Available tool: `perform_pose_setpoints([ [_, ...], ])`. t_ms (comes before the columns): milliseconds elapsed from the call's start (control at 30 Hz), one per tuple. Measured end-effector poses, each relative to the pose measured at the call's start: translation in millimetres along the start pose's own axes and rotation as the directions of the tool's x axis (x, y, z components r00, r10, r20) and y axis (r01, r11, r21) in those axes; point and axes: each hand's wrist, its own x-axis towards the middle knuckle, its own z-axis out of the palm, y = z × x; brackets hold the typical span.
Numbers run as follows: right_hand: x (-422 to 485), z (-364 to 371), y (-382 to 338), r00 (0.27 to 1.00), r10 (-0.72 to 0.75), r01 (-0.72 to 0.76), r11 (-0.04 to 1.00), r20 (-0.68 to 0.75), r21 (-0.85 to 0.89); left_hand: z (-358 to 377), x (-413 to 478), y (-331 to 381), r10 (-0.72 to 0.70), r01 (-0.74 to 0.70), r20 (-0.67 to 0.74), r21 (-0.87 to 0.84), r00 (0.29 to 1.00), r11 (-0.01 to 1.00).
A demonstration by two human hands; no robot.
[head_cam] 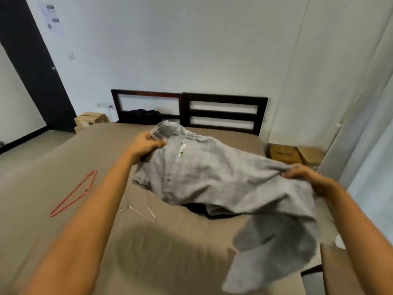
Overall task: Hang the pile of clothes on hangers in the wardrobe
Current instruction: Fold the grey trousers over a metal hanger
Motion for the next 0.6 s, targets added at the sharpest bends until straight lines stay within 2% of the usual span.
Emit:
perform_pose_setpoints([
  [67,25.5,-6.5,-26.0,0.981,-0.103,0.065,0.972,-0.162,-0.224,14.4,0.7,-42.0,-0.118,0.111,-0.049,-0.124,0.992,0.986],
  [133,63.4,18.0,-26.2,0.976,-0.154,0.041,0.825,-0.155,-0.563,28.8,2.5,-85.6,-0.216,0.202,-0.069,-0.164,0.974,0.966],
  [200,101.7,65.9,9.6,0.990,-0.093,-0.012,0.685,-0.105,-0.728,43.7,-1.8,-131.4,-0.305,0.291,-0.074,-0.159,0.949,0.943],
  [267,134.6,123.4,64.8,0.994,-0.026,-0.066,0.630,-0.106,-0.774,59.8,-12.3,-182.7,-0.379,0.365,-0.109,-0.130,0.919,0.922],
  [367,159.8,210.3,146.4,0.992,0.073,-0.122,0.689,-0.100,-0.715,82.9,-34.7,-264.5,-0.469,0.473,-0.185,-0.025,0.864,0.881],
  [467,157.4,284.9,204.7,0.977,0.164,-0.024,0.720,0.137,-0.693,93.6,-57.3,-335.9,-0.535,0.560,-0.190,0.110,0.823,0.821],
  [533,152.2,319.3,233.8,0.943,0.203,0.057,0.682,0.264,-0.729,88.6,-69.4,-369.1,-0.549,0.581,-0.206,0.154,0.810,0.799],
  [600,146.0,339.2,258.3,0.908,0.268,0.093,0.620,0.322,-0.779,76.3,-71.1,-394.2,-0.537,0.574,-0.214,0.198,0.816,0.794],
])
